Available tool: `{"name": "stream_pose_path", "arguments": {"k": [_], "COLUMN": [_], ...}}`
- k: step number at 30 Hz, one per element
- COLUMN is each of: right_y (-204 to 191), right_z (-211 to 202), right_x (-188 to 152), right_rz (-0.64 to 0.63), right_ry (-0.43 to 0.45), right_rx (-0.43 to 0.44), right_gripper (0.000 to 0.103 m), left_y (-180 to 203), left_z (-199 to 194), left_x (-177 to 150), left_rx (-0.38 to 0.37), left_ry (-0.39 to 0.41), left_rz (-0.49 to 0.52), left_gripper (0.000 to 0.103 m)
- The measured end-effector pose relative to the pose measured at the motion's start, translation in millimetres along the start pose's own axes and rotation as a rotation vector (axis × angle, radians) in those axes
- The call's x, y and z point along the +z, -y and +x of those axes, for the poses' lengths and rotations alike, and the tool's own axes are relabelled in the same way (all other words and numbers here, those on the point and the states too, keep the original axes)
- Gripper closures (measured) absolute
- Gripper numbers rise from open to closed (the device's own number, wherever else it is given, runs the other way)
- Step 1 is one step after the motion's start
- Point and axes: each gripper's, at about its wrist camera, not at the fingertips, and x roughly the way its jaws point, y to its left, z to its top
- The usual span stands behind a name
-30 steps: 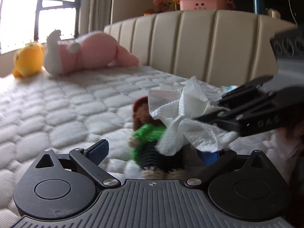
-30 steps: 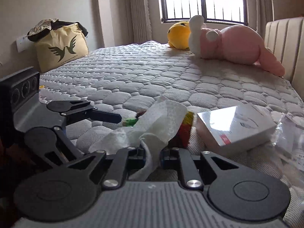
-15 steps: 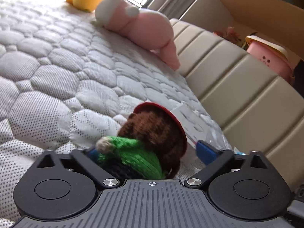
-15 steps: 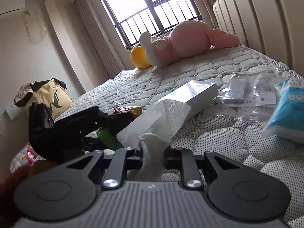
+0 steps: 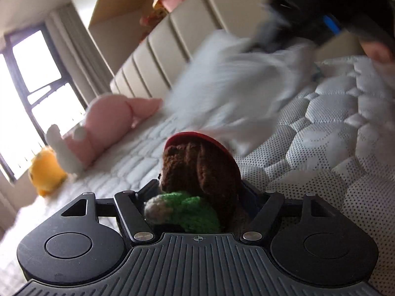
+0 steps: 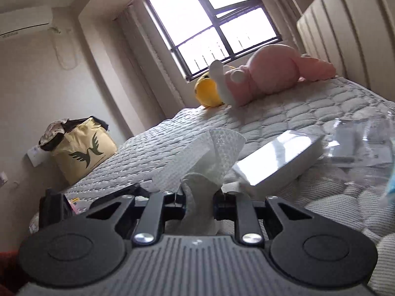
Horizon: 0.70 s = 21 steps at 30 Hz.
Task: Clean container
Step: 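Rotate the doll in the left gripper while the right gripper wipes it again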
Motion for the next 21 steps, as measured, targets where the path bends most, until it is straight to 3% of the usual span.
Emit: {"name": "stream_pose_path", "arguments": {"k": [3, 5, 10, 16, 21], "right_y": [-35.7, -53.0, -61.0, -41.1, -23.5], "right_z": [22.5, 37.6, 46.2, 23.0, 3.5], "right_x": [1.2, -2.8, -12.1, -13.3, -16.5], "right_rz": [-0.096, -0.145, -0.188, -0.158, -0.107], "right_ry": [-0.063, -0.109, -0.151, -0.147, -0.133], "right_rx": [0.091, 0.098, 0.023, -0.067, -0.113], "right_gripper": [0.081, 0.081, 0.079, 0.080, 0.078], "left_y": [4.8, 2.1, -8.1, -8.0, -13.8], "left_z": [1.2, 0.8, 1.9, 6.2, 0.9], "left_x": [-2.7, -3.7, -7.7, -9.9, -9.6], "left_rx": [0.026, 0.020, 0.015, 0.020, -0.044], "left_ry": [0.020, 0.036, 0.048, 0.051, 0.026], "left_rz": [0.022, 0.007, -0.048, -0.034, -0.061], "left_gripper": [0.020, 0.012, 0.012, 0.010, 0.010]}}
